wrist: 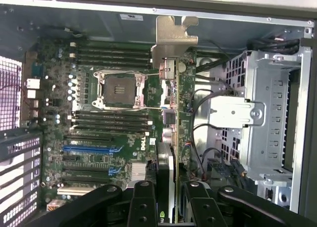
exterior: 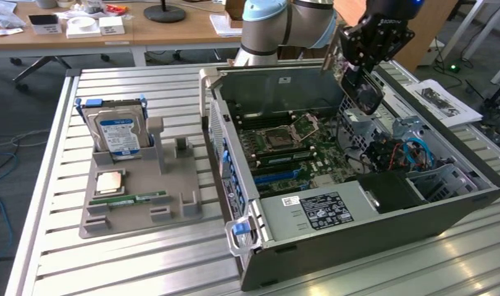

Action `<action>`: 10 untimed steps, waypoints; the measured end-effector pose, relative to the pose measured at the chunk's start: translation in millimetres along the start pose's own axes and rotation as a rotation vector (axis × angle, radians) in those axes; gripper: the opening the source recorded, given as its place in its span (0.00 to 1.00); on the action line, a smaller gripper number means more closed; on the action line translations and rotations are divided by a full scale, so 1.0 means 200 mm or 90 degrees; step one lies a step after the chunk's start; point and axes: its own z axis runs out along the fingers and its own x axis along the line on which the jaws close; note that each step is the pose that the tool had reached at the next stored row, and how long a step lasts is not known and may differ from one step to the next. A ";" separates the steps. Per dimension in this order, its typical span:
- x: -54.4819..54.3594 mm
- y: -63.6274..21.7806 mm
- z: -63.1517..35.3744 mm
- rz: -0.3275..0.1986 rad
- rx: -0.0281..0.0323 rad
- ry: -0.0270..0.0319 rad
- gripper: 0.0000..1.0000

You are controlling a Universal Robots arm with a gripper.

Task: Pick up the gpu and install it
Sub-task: 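Insert the gpu into the slot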

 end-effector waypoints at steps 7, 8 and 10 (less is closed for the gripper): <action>0.00 0.000 0.001 -0.052 0.0005 0.0026 0.27; 0.00 0.000 0.001 -0.060 0.0006 0.0030 0.27; 0.00 0.000 0.001 -0.076 0.0005 0.0038 0.27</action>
